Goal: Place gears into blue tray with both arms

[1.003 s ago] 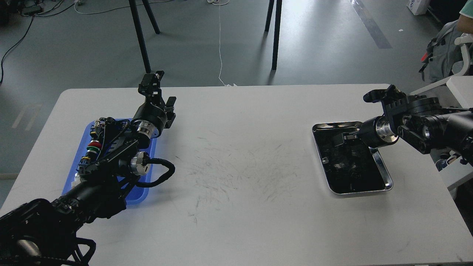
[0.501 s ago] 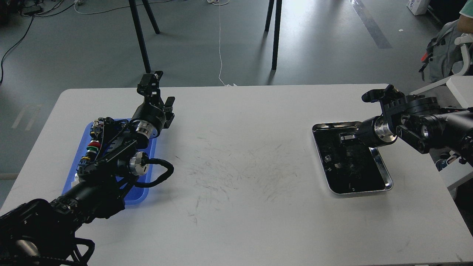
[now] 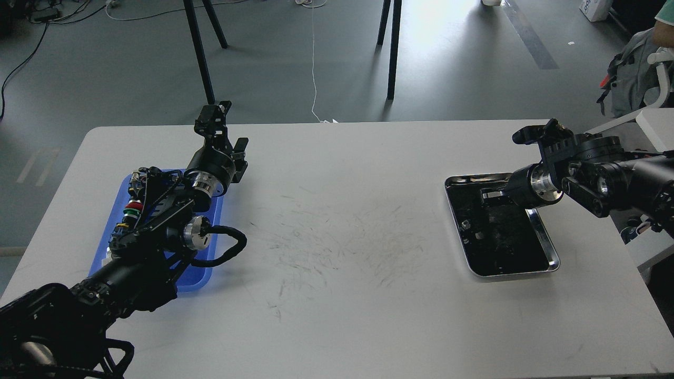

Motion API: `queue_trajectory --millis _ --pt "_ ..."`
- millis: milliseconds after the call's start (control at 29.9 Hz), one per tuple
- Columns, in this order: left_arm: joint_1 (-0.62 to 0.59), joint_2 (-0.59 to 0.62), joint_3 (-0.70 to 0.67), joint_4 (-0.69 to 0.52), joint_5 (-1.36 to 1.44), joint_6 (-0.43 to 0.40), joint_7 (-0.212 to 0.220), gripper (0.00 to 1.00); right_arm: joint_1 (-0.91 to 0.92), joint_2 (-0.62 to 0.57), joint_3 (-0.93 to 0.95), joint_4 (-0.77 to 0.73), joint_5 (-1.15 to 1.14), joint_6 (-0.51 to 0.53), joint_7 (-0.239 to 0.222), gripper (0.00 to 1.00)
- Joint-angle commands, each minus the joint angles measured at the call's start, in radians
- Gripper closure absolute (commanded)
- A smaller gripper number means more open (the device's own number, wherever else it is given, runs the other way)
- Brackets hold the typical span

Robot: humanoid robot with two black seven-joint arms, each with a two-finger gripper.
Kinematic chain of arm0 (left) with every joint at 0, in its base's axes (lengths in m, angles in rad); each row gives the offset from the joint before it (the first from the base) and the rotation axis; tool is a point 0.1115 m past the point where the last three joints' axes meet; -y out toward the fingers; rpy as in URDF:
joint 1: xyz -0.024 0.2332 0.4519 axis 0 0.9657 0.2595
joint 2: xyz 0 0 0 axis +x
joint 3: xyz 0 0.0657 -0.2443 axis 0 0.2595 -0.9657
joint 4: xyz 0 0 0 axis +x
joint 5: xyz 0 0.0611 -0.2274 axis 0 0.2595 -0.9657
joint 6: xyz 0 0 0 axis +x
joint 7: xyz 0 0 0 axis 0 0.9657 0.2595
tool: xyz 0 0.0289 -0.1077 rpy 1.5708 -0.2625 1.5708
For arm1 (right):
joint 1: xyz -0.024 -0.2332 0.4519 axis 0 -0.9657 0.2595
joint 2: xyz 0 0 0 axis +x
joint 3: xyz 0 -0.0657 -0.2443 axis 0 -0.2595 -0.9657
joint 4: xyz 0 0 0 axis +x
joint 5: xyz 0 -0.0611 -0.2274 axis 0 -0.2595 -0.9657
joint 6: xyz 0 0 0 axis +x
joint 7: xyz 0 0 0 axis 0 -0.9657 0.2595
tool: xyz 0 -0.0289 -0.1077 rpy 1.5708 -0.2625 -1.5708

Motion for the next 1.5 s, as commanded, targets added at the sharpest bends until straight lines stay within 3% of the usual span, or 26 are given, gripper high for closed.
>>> queue_trajectory --millis 0,368,501,702,1103,1304,1471 --pt "0.000 0.000 -0.001 0.001 0.001 0.000 0.000 0.02 -0.004 0.000 -0.001 0.001 0.000 0.000 0.000 0.67" --pt "0.000 0.000 0.000 0.006 0.001 0.000 0.000 0.02 -0.005 0.000 -0.001 0.001 -0.022 0.000 0.000 0.78" --pt "0.000 0.000 0.000 0.006 0.001 0.000 0.000 0.02 -0.005 0.000 -0.001 0.001 -0.026 0.000 0.000 0.87" --pt "0.000 0.002 0.000 0.006 0.001 0.000 0.000 0.02 -0.002 0.000 -0.001 -0.001 -0.045 0.000 0.000 0.89" --pt "0.000 0.000 0.000 0.008 0.001 0.000 0.000 0.02 0.007 -0.005 -0.003 -0.005 -0.045 0.000 0.000 0.88" --pt "0.000 -0.005 0.000 0.008 0.001 0.000 0.000 0.02 0.004 -0.005 -0.001 -0.010 -0.043 0.000 0.000 0.78" --pt "-0.003 -0.008 0.029 0.008 -0.001 0.002 0.000 0.02 0.002 -0.005 -0.001 -0.012 -0.042 0.000 0.000 0.76"
